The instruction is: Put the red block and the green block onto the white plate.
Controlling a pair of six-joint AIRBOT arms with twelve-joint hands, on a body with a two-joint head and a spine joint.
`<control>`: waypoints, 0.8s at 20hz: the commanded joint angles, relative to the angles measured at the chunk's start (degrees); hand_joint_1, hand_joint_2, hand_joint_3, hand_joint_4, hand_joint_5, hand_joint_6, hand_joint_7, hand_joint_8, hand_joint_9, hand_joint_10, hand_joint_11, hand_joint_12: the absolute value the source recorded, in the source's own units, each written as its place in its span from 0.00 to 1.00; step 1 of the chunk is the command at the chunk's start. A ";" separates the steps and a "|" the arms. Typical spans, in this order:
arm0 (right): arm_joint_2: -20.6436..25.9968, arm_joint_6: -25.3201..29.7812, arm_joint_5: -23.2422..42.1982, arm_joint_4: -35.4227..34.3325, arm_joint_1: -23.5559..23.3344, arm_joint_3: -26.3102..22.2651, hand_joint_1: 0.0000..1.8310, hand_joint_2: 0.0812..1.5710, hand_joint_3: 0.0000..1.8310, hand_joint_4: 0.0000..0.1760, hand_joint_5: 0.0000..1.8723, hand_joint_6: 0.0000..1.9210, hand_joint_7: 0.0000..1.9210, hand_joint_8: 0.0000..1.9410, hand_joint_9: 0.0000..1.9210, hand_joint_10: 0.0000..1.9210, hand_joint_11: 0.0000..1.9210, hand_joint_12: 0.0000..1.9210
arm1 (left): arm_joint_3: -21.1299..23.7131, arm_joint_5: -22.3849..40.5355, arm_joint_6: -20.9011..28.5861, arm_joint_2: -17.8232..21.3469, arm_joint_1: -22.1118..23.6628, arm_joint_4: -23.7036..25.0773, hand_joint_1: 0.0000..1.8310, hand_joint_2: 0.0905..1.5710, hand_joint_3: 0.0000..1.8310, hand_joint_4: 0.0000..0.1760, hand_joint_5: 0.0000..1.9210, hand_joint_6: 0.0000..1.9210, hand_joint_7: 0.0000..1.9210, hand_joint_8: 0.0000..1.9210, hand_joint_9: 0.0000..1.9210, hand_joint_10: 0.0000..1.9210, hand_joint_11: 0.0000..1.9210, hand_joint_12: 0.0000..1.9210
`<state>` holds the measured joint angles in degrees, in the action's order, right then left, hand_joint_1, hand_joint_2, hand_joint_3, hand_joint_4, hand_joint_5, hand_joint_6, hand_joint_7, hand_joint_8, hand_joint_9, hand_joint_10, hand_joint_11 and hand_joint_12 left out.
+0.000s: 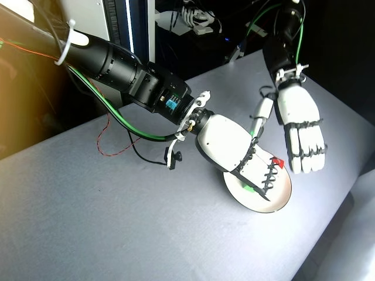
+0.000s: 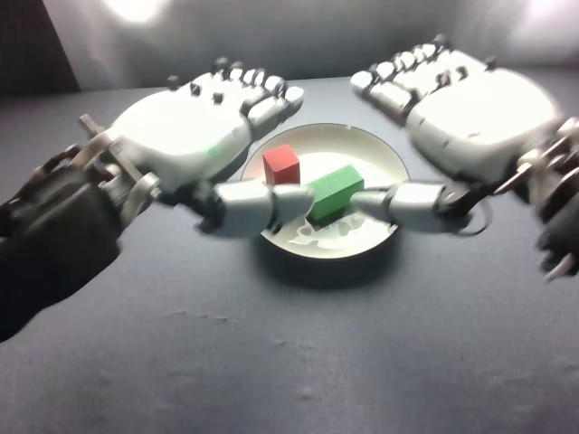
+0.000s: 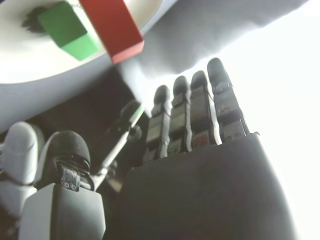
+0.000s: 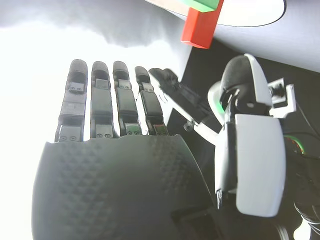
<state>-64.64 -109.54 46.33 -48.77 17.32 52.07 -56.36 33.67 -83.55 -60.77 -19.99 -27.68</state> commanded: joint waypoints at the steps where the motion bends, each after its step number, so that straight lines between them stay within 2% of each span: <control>1: 2.42 -0.05 -0.93 3.56 -1.40 -0.34 0.11 0.69 0.00 0.00 0.04 0.00 0.04 0.00 0.02 0.00 0.00 0.04 | 1.17 2.95 3.39 1.76 -0.27 5.55 0.00 0.79 0.00 0.00 0.04 0.00 0.02 0.00 0.00 0.00 0.00 0.09; 3: 6.72 0.97 -13.73 3.64 -4.60 -0.44 0.04 0.72 0.01 0.00 0.04 0.00 0.03 0.00 0.02 0.00 0.00 0.02 | 4.81 0.75 13.36 6.81 -1.86 17.39 0.00 0.77 0.00 0.00 0.04 0.00 0.01 0.00 0.00 0.00 0.00 0.09; 5: 9.24 1.48 -18.73 6.60 -6.22 -0.45 0.00 0.73 0.00 0.00 0.05 0.00 0.04 0.00 0.02 0.00 0.00 0.00 | 7.78 -1.17 23.82 11.42 -2.29 30.33 0.00 0.76 0.00 0.00 0.01 0.00 0.00 0.00 0.00 0.00 0.00 0.00; 7: 12.48 6.64 -24.48 7.72 -8.16 -0.80 0.00 0.72 0.00 0.00 0.03 0.00 0.03 0.00 0.01 0.00 0.00 0.00 | 11.00 -3.68 34.64 16.50 -1.36 43.81 0.00 0.76 0.00 0.00 0.02 0.00 0.00 0.00 0.00 0.00 0.01 0.01; 9: 15.96 10.15 -30.31 7.74 -10.80 -1.25 0.00 0.72 0.00 0.00 0.03 0.00 0.03 0.00 0.01 0.00 0.00 0.00 | 13.41 -4.29 40.10 20.14 -1.03 51.01 0.00 0.76 0.00 0.00 0.02 0.00 0.00 0.00 0.00 0.00 0.00 0.00; 12: 19.10 15.58 -35.59 7.91 -12.66 -1.21 0.00 0.73 0.00 0.00 0.04 0.01 0.04 0.01 0.02 0.00 0.01 0.00 | 16.29 -4.27 42.28 23.30 -1.06 53.97 0.00 0.76 0.00 0.00 0.02 0.00 0.00 0.00 0.00 0.00 0.00 0.00; 14: 19.61 32.66 -35.28 23.36 -11.73 -1.09 0.00 0.74 0.00 0.00 0.04 0.00 0.04 0.00 0.02 0.00 0.00 0.00 | 17.21 -4.24 43.26 23.55 -1.04 54.68 0.00 0.76 0.00 0.00 0.03 0.01 0.01 0.00 0.00 0.00 0.01 0.00; 16: 20.75 61.04 -26.81 45.90 -9.35 -1.07 0.00 0.74 0.00 0.00 0.02 0.00 0.02 0.00 0.00 0.00 0.00 0.00 | 17.73 -4.14 43.33 23.11 -0.39 54.44 0.00 0.76 0.00 0.00 0.03 0.01 0.02 0.01 0.00 0.00 0.00 0.00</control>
<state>-44.80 -47.18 10.13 -1.08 9.02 50.83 -38.63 23.62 -40.36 -38.13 -21.04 27.70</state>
